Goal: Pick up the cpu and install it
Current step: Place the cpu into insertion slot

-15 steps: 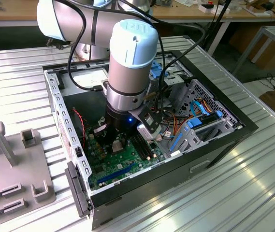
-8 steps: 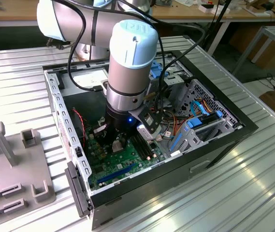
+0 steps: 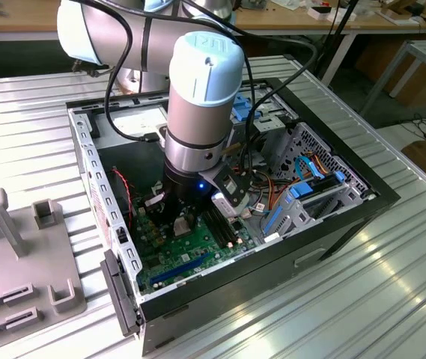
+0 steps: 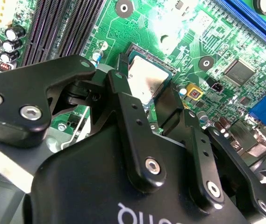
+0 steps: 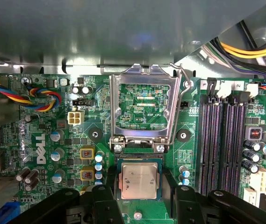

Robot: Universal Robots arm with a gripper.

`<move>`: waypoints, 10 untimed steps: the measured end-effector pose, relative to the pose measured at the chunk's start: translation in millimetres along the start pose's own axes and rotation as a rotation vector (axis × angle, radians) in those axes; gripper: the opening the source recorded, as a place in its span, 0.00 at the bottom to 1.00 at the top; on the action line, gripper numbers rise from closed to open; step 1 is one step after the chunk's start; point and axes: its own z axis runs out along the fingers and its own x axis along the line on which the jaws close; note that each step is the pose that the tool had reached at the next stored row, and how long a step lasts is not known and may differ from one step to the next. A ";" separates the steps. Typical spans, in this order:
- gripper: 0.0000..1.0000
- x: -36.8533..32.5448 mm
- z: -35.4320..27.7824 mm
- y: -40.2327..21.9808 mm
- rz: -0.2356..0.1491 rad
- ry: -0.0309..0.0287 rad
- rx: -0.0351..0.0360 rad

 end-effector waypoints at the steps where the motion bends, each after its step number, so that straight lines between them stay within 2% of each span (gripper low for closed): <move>1: 0.47 0.0 0.1 0.0 0.000 -0.0001 -0.0010; 10: 0.47 0.0 -1.8 -0.1 0.000 -0.0006 -0.0046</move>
